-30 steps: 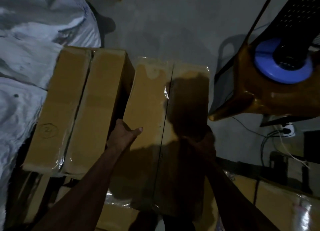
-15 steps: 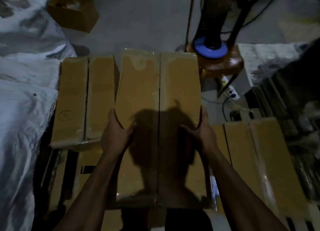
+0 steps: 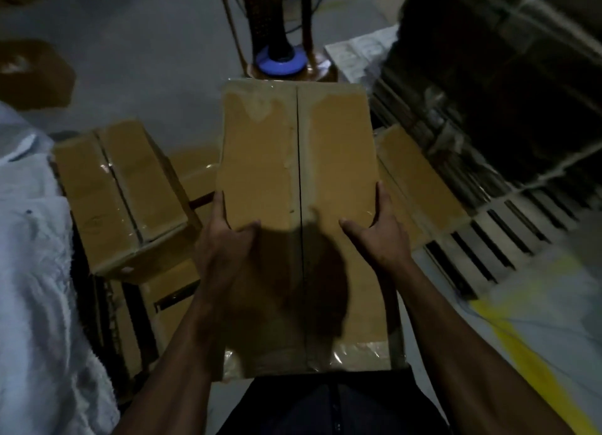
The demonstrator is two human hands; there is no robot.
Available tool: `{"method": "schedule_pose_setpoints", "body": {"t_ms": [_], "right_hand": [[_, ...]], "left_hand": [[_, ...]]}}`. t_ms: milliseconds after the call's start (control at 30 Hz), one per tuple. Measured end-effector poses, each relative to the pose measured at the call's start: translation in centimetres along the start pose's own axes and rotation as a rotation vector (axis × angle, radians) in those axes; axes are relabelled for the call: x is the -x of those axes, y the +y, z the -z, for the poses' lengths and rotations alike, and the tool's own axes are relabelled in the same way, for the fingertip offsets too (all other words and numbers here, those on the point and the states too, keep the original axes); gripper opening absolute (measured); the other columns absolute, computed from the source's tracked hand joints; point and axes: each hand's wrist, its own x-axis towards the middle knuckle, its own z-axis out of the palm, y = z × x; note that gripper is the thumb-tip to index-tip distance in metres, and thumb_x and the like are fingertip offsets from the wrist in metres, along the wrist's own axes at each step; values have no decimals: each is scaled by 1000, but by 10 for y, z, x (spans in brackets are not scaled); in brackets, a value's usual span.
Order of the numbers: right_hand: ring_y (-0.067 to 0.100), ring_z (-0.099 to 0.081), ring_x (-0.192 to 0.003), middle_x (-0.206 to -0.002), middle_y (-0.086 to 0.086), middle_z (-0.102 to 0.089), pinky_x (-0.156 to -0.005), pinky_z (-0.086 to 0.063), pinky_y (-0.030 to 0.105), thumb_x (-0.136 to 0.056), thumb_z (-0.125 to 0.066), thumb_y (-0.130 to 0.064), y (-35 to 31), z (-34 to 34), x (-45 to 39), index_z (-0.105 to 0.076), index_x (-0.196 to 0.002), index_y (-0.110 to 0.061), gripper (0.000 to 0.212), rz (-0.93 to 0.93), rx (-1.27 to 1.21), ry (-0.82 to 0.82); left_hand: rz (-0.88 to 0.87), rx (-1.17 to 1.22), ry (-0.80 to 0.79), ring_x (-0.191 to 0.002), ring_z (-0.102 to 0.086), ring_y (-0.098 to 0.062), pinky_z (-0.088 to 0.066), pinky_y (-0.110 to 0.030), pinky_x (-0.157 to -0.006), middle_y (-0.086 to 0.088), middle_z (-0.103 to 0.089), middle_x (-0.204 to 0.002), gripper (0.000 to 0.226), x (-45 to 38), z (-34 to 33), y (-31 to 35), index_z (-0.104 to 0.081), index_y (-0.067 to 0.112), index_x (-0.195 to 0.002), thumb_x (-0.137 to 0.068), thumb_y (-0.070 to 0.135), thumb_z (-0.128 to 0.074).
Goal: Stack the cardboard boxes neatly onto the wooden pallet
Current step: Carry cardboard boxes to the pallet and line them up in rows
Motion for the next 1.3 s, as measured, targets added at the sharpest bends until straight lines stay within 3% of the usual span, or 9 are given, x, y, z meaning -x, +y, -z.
{"method": "schedule_pose_setpoints", "body": {"t_ms": [133, 233, 367, 633, 867, 1000, 1100, 1233, 1300], "right_hand": [[30, -58, -119, -145, -1, -52, -100, -48, 47, -78, -68, -62, 43, 36, 35, -2, -154, -46, 102, -106, -69, 108], [33, -55, -124, -148, 1, -49, -103, -46, 52, -74, -67, -67, 82, 67, 56, 0, -152, -50, 104, -174, -109, 177], [31, -57, -123, -147, -1, -51, -102, -47, 49, -78, -70, -61, 140, 114, 83, -2, -154, -48, 103, -248, -145, 288], [32, -56, -122, -147, -3, -50, -97, -48, 44, -79, -70, -58, 259, 205, 132, -3, -155, -45, 102, -419, -227, 476], [34, -53, -126, -147, -2, -49, -101, -45, 46, -79, -71, -57, 349, 283, 168, -6, -155, -45, 100, -551, -303, 660], [33, -57, -119, -142, 0, -54, -95, -47, 42, -81, -72, -53, 381, 316, 181, -7, -156, -42, 99, -644, -328, 763], [35, -53, -124, -146, 2, -50, -101, -45, 47, -82, -71, -54, 405, 337, 185, -6, -156, -42, 100, -722, -338, 818], [37, -48, -129, -150, 5, -45, -103, -40, 48, -82, -70, -55, 442, 364, 178, -4, -156, -42, 100, -858, -363, 904], [37, -47, -129, -150, 6, -45, -103, -39, 48, -82, -70, -56, 457, 379, 170, -4, -156, -42, 101, -937, -371, 957]], "left_hand": [[-73, 2, -95, -136, -41, -34, -35, -55, -110, -1, -42, -152, 91, 27, -33, 25, -15, 43, -153, -82, 50, -71], [-165, -55, -189, -132, -44, -34, -39, -50, -106, -4, -44, -150, 91, 51, -64, 51, -12, 39, -155, -84, 50, -69], [-258, -106, -295, -125, -50, -36, -44, -49, -101, -6, -49, -143, 90, 84, -116, 90, -12, 38, -155, -85, 47, -68], [-371, -173, -391, -131, -47, -35, -39, -52, -108, -4, -46, -149, 90, 169, -242, 171, -13, 43, -153, -82, 51, -68], [-611, -208, -526, -124, -53, -33, -43, -47, -103, -3, -51, -143, 85, 248, -343, 245, -13, 43, -154, -86, 55, -63], [-749, -165, -643, -120, -55, -28, -49, -50, -97, 1, -53, -138, 84, 272, -393, 281, -16, 43, -152, -84, 54, -65], [-847, -207, -700, -125, -52, -31, -47, -51, -99, -3, -49, -145, 85, 287, -435, 309, -15, 41, -153, -85, 54, -64], [-966, -236, -802, -119, -55, -30, -47, -43, -97, -5, -54, -137, 83, 304, -503, 350, -17, 37, -153, -86, 52, -64], [-1016, -251, -895, -116, -56, -28, -48, -46, -96, -2, -54, -135, 85, 310, -540, 373, -14, 40, -153, -83, 57, -61]]}}
